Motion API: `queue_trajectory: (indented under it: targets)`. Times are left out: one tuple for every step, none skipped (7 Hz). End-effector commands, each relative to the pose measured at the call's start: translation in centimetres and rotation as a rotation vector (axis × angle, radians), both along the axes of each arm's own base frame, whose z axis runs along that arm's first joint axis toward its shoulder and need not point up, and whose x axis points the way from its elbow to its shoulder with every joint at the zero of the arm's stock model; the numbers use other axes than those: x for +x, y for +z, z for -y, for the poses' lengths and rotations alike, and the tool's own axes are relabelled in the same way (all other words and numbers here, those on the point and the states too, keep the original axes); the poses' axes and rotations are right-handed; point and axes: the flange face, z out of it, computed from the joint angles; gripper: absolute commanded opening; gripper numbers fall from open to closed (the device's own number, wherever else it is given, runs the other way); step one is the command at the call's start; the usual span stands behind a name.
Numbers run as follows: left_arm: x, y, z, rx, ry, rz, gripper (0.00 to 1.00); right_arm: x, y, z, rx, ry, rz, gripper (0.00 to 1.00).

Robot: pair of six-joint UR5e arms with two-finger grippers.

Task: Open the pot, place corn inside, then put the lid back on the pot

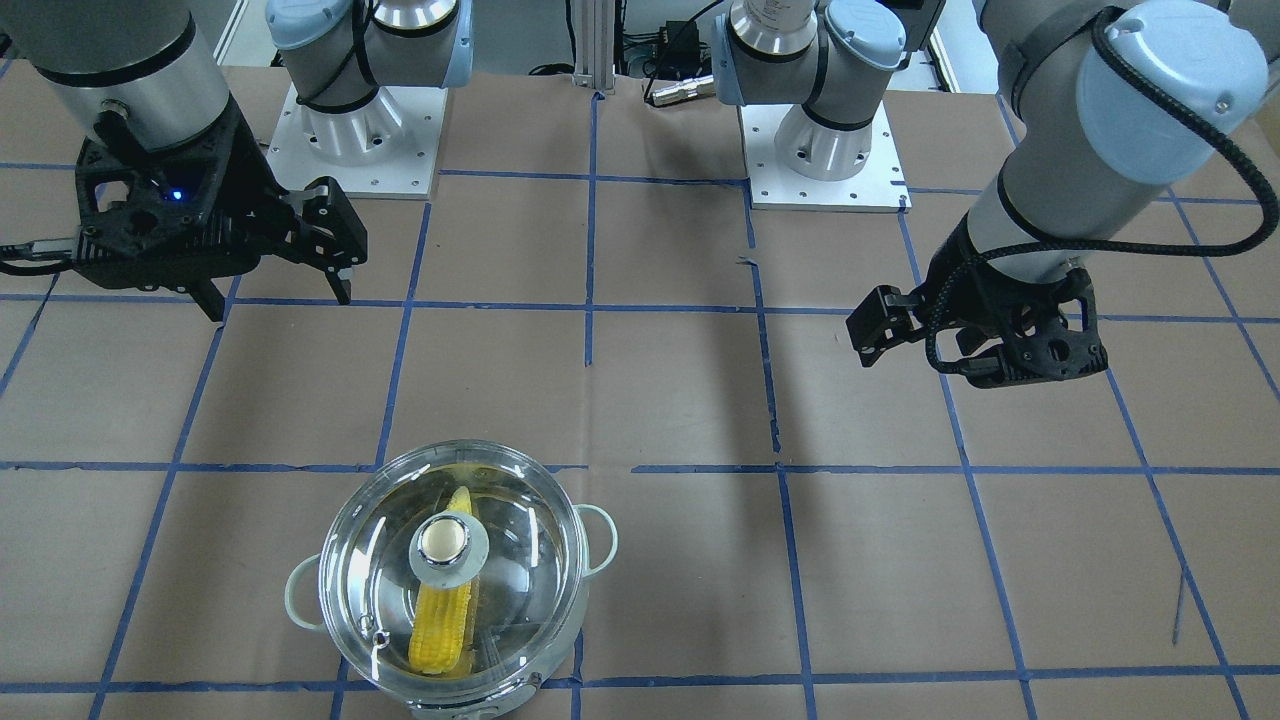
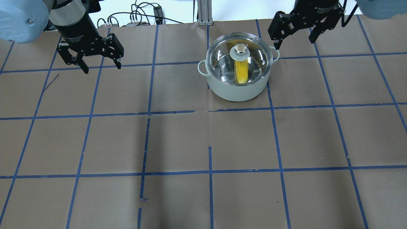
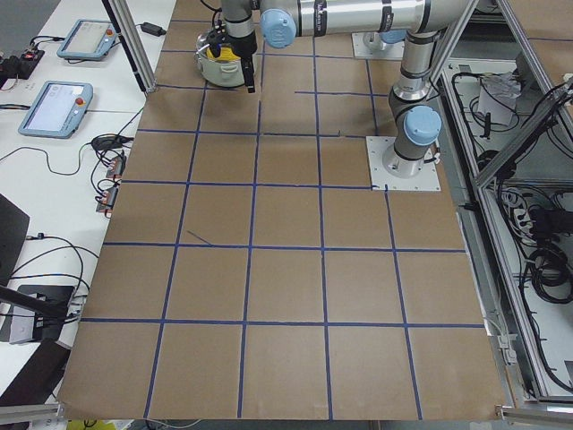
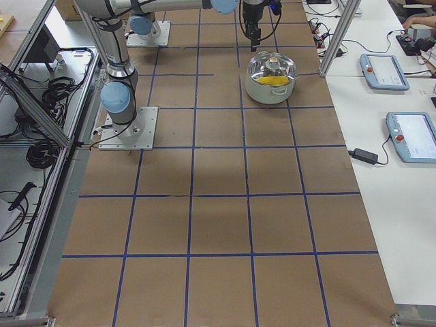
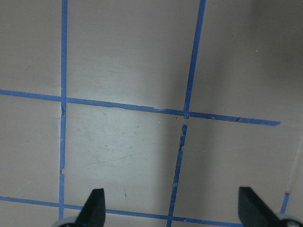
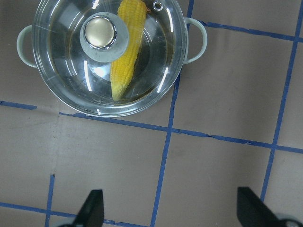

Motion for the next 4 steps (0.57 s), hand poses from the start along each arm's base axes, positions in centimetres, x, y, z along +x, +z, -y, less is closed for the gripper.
queue_trajectory:
  targets:
    - [0.0, 0.1, 0.0, -0.001, 0.0, 0.001, 1.0, 0.0, -0.1, 0.1, 0.0, -0.002, -0.001, 1.0]
    - [-0.1, 0.1, -0.1, -0.001, -0.001, 0.001, 1.0, 0.0, -0.5, 0.2, 0.009, 0.0, -0.003, 1.0]
    - [-0.1, 0.1, -0.1, -0.001, -0.001, -0.001, 1.0, 0.1, -1.0, 0.3, 0.021, 0.0, 0.004, 1.0]
    - [-0.1, 0.2, -0.1, -0.003, 0.0, 0.0, 1.0, 0.1, -1.7, 0.0, 0.034, 0.0, 0.005, 1.0]
